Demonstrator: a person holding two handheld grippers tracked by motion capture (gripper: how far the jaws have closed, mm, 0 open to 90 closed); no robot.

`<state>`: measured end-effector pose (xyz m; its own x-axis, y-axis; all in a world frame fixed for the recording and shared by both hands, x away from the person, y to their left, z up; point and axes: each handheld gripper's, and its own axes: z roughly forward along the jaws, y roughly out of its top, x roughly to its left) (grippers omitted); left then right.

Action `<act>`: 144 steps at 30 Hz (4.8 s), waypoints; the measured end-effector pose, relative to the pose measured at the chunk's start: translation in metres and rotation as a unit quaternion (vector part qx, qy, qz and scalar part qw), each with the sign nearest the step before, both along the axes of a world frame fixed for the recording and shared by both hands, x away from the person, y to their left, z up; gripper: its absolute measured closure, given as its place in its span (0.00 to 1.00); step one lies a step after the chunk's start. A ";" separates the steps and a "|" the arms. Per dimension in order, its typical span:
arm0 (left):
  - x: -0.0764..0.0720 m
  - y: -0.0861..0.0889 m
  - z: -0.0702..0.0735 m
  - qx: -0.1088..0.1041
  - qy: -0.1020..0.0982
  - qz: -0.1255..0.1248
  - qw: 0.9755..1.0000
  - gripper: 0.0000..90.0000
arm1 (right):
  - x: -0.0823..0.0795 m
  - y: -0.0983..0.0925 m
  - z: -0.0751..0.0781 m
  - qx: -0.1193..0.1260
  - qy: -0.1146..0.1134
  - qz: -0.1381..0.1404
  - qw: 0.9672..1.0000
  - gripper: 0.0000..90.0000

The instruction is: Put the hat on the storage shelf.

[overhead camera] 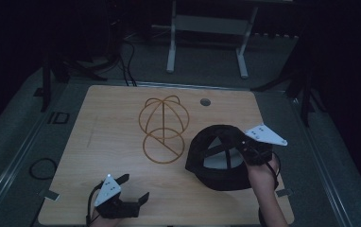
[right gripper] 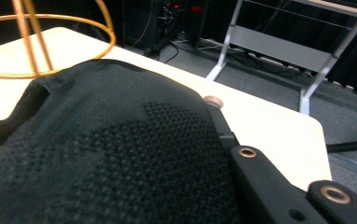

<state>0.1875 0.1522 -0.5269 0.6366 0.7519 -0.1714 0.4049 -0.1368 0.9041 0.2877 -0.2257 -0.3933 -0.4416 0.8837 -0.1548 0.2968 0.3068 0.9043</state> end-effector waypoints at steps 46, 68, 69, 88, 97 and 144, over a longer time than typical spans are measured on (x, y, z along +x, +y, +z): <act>0.051 -0.086 0.064 -0.004 -0.063 -0.005 0.998 0.96 | -0.050 0.034 0.000 -0.001 -0.023 0.154 0.988 0.99; 0.039 -0.093 0.099 0.007 -0.125 -0.011 0.992 0.98 | -0.077 0.001 -0.024 0.053 0.020 0.178 0.982 0.53; 0.039 -0.093 0.100 0.005 -0.126 -0.012 0.992 0.98 | -0.079 -0.001 -0.025 0.054 0.026 0.184 0.981 0.49; 0.026 -0.101 0.118 -0.009 -0.149 -0.037 0.988 0.98 | -0.106 -0.045 -0.044 0.012 0.113 0.298 0.948 0.37; 0.023 -0.095 0.122 -0.013 -0.176 -0.073 0.982 0.98 | -0.105 -0.086 -0.020 0.041 0.060 0.267 0.961 0.43; 0.036 -0.070 0.124 -0.026 -0.169 -0.139 0.975 0.68 | -0.071 -0.015 0.020 -0.010 -0.025 0.387 0.922 0.97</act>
